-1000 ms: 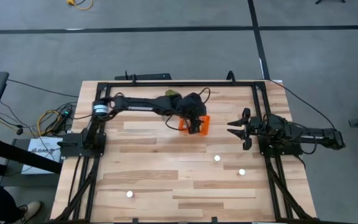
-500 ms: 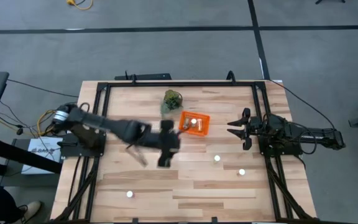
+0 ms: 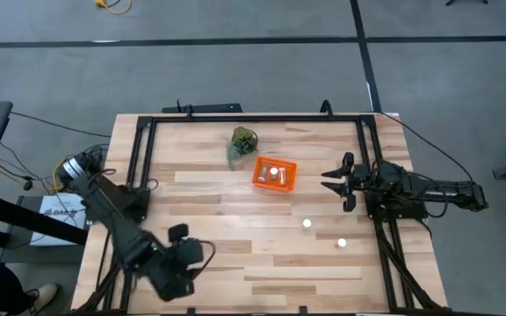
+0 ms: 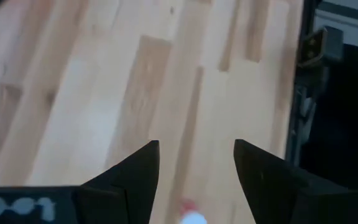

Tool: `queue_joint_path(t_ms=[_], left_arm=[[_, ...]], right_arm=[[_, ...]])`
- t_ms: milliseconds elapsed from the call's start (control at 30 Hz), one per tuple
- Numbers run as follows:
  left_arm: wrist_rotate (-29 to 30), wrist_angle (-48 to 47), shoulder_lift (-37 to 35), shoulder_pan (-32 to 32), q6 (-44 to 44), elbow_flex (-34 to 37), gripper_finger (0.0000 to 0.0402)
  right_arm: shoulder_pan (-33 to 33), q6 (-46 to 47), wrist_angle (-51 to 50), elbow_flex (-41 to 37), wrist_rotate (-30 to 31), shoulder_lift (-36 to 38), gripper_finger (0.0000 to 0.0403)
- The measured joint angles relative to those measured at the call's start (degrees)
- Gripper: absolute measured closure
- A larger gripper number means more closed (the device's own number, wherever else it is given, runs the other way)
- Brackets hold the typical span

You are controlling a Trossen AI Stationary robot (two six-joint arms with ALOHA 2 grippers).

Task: Pick and place pill bottles into a basket
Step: Put the pink pill bottle into the orange basket

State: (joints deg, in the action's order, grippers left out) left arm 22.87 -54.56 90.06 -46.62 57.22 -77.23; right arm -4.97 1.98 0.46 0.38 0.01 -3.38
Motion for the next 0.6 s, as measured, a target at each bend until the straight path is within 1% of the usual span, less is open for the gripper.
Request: queue_joint_path(t_ms=[133,233,433,600], left_arm=[[-0.2,-2.7,0.0,-4.2,7.4,0.6,0.0205],[-2.2,-2.9,0.0,-5.8,10.8,2.1,0.0205],[-8.3,1.1,0.1,-6.3,15.7,8.0,0.0205],[-9.2,5.8,0.1,-6.3,16.1,11.5,0.0205]], right_arm=[[0.0,0.0,0.0,0.0,0.0,0.0,0.0273],[0.0,0.0,0.0,0.0,0.0,0.0,0.0273],[0.0,0.0,0.0,0.0,0.0,0.0,0.0273],[0.0,0.0,0.0,0.0,0.0,0.0,0.0273]])
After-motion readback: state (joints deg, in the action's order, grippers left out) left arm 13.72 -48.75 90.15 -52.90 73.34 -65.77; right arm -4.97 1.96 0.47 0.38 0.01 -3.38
